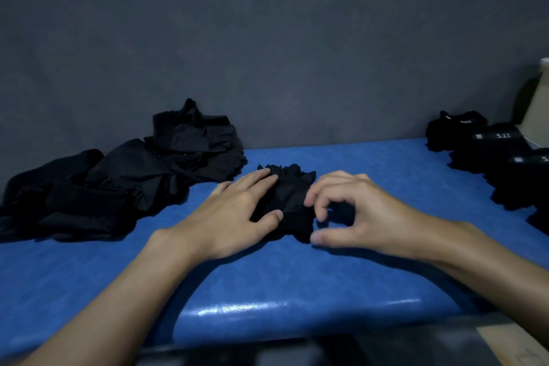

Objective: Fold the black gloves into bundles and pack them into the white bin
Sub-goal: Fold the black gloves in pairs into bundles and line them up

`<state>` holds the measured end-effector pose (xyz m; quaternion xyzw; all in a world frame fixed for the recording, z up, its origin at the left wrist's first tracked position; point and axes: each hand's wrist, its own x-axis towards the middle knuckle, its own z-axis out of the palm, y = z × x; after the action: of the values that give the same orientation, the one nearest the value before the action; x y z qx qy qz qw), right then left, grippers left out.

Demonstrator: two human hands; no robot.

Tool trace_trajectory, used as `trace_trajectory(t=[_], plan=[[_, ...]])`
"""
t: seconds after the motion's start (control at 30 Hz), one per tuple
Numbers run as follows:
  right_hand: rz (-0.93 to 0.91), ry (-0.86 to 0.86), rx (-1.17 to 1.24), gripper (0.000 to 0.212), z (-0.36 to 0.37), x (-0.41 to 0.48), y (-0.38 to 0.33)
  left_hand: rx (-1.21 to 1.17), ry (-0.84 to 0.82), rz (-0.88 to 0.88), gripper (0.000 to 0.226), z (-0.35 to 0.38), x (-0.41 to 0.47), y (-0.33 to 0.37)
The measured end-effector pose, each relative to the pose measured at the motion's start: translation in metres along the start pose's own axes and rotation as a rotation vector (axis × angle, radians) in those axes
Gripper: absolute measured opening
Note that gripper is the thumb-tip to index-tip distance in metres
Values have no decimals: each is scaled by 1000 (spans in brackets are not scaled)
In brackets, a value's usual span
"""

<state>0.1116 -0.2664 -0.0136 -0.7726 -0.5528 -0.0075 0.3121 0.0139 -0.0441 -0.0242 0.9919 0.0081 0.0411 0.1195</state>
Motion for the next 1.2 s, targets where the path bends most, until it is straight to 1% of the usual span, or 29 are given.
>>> trace_trajectory(t=[0.07,0.1,0.17,0.23,0.3,0.4,0.47,0.53,0.57,0.63,0.67,0.73,0.83,0.87,0.93,1.0,1.07,1.13,1.2], plan=[[5,-49,-30,31,5,0,0,-18,3,-13,87,-1,0,0],[3,-57,-47,31,8,0,1,-31,8,-22,84,-2,0,0],[-6,-38,-55,19,10,1,2,-50,30,-31,80,-3,-1,-1],[-1,-20,-52,11,9,2,1,-52,45,-24,83,-3,-2,-2],[-2,-10,-41,12,7,3,1,-51,55,-2,80,-1,-2,-3],[17,-30,-10,11,-1,3,5,-70,83,45,64,-2,-4,-1],[99,-115,6,17,-11,1,5,-102,81,61,58,-4,-4,2],[159,-176,34,33,-18,-1,3,-123,107,71,54,-2,-2,5],[161,-159,72,37,-20,0,1,-128,140,74,50,-1,-2,6],[152,-27,154,35,-20,3,2,-137,216,81,47,0,-1,8],[159,28,161,35,-18,5,4,-143,237,81,48,0,-1,9],[177,41,158,44,-12,8,9,-138,229,81,53,0,-1,12],[247,-108,116,64,-5,5,14,-46,138,66,69,1,-3,13],[265,-159,69,67,-5,4,14,-16,110,56,70,1,-4,13],[272,-231,-56,68,-7,4,11,17,76,32,69,0,-6,12],[275,-287,-180,71,-10,5,8,45,48,12,68,-1,-5,9],[288,-342,-270,84,-11,6,8,87,33,11,78,0,-4,8],[313,-382,-310,99,-11,7,11,140,33,4,92,2,-3,7],[330,-391,-322,104,-11,7,14,177,45,-4,97,4,-2,7]])
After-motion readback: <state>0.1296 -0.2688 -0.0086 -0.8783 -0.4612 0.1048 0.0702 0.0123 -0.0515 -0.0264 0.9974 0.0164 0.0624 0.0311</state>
